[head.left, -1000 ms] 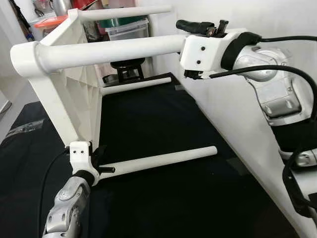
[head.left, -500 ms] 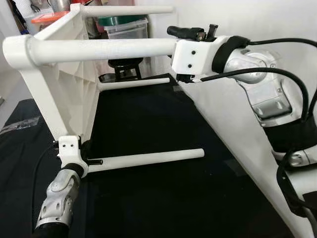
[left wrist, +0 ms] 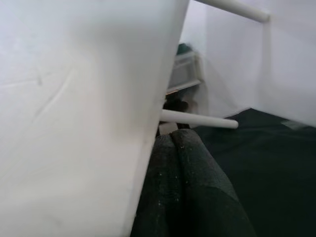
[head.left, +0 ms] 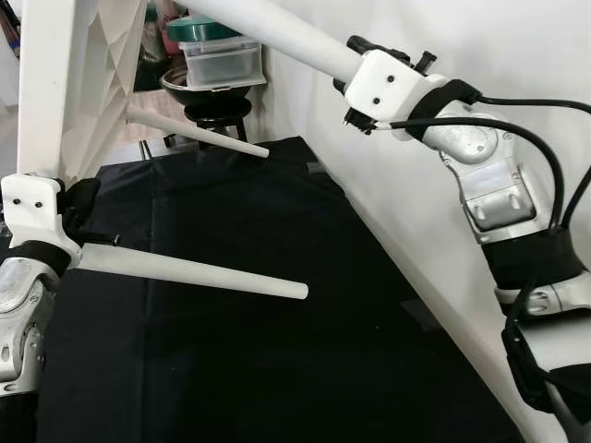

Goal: Building children table

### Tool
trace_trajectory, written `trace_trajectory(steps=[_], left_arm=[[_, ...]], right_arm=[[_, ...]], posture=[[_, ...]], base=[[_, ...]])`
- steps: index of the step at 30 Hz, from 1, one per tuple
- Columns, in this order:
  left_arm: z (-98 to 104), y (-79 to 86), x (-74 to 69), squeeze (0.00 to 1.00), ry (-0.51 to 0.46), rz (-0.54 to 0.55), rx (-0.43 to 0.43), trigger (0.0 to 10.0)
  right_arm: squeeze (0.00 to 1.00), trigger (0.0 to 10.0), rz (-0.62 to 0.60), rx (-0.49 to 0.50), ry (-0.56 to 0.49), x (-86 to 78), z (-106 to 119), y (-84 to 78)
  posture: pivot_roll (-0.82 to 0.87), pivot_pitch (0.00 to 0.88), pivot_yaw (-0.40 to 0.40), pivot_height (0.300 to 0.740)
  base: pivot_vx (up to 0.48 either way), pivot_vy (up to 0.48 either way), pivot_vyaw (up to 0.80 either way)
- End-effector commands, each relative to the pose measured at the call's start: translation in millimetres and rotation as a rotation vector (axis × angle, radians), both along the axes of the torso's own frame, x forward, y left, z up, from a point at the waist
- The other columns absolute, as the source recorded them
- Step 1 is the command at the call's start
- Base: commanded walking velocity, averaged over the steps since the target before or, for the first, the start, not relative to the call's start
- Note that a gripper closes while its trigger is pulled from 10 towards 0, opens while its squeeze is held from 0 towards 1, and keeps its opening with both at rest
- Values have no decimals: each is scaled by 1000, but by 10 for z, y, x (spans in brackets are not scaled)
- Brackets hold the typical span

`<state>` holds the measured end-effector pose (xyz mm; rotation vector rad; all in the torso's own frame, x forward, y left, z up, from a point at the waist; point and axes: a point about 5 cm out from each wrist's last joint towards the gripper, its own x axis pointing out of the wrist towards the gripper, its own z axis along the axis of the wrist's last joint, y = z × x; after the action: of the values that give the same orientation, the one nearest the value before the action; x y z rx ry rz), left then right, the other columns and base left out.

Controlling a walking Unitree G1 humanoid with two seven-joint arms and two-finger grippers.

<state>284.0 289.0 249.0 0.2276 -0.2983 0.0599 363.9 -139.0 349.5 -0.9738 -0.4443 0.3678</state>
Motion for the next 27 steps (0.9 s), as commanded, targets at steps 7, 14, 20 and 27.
trace_trajectory(steps=[7, 14, 20, 27], left_arm=[[1116, -130, -190, 0, -276, -79, 179, 10000], [1204, -261, -169, 0, -269, -137, 215, 10000], [1220, -321, -172, 0, -246, -163, 214, 10000], [1090, -409, -136, 0, -208, -181, 182, 10000]], right_arm=[[0, 0, -71, 414, 617, 151, -1277, -77], [0, 0, -20, 480, 676, 115, -1351, 76], [0, 0, 27, 479, 755, -11, -1535, 233], [0, 0, 245, 480, 961, -396, -1820, 854]], posture=[[-18, 0, 37, 740], [-15, 0, 42, 740], [-16, 0, 46, 740], [-32, 0, 57, 740]], base=[[0, 0, 0], [0, 0, 0], [0, 0, 0], [0, 0, 0]])
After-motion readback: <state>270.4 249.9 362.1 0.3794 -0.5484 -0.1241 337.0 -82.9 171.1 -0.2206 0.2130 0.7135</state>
